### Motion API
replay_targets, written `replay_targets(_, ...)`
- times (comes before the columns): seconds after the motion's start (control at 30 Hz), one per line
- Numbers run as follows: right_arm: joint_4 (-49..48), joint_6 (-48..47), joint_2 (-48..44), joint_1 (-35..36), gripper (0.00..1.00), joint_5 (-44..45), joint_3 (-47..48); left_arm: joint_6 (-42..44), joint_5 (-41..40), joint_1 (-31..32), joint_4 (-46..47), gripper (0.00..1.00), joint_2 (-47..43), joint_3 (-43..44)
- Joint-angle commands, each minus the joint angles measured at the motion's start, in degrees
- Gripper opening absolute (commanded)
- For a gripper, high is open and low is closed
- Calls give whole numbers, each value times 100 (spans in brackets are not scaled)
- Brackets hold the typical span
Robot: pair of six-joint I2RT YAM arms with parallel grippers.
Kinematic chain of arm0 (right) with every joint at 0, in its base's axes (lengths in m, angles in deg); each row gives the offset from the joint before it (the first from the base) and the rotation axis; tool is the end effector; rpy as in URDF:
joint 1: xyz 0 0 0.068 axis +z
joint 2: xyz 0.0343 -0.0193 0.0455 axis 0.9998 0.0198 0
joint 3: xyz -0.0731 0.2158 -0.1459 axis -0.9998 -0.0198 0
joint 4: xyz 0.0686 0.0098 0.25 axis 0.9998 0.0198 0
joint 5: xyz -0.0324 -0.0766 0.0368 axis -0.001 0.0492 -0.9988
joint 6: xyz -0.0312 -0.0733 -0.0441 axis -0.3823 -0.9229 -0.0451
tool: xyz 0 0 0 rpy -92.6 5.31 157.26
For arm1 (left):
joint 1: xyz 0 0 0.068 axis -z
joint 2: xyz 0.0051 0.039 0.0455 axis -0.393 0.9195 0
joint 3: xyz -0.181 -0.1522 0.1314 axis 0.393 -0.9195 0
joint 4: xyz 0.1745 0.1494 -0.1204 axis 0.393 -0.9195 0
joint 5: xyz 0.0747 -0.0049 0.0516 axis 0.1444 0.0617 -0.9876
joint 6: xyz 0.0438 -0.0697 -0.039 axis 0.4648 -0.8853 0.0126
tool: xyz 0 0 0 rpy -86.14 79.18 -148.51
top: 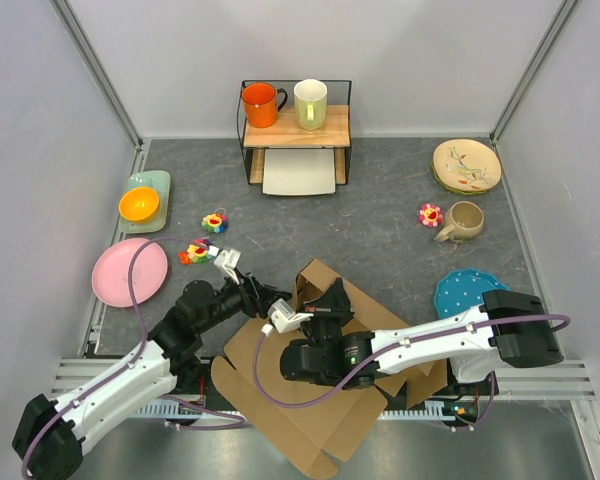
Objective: Fold the paper box
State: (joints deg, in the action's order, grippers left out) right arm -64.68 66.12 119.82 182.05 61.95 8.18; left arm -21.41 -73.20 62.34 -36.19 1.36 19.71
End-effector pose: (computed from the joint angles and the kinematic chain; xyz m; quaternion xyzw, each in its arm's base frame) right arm 0.0652 0.2929 0.2288 -0.4338 0.5843 -0.3485 0.5908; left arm 0.1401 -0.1365 0.1814 0.0558 0.7561 -0.4792 0.4422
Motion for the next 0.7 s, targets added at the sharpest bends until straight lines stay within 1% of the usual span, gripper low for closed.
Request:
replay_targets(0.0, 412, 635, -50, 103, 0, 22, -74, 325, -119, 237, -717, 74, -223, 212)
replay_targets(0.07, 421, 671, -24, 103, 0, -4, -57, 211, -216, 237, -488, 75, -320, 45)
replay_targets(0.2, 447, 741, 38, 103, 0, -74, -22, 227, -146, 246, 4, 76, -260, -52)
replay_targets(0.23, 447, 759, 47, 103, 0, -92, -13, 228, -146, 246, 240, 77, -250, -96)
replay_targets(0.27, 447, 767, 64, 112, 0, -101, -4, 228, -138, 237, 390, 79, -215, -122)
replay_targets(0.4, 465, 785, 99, 130, 0, -179, 48, 236, -23, 255, 988, 86, 161, -140)
replay_targets(0.57, 508, 811, 134, 156, 0, -285, 31, 622, -49, 255, 1883, 87, 636, -131)
replay_targets(0.67, 570, 829, 178, 156, 0, -364, 48, 842, 29, 255, 2122, 87, 1128, -9)
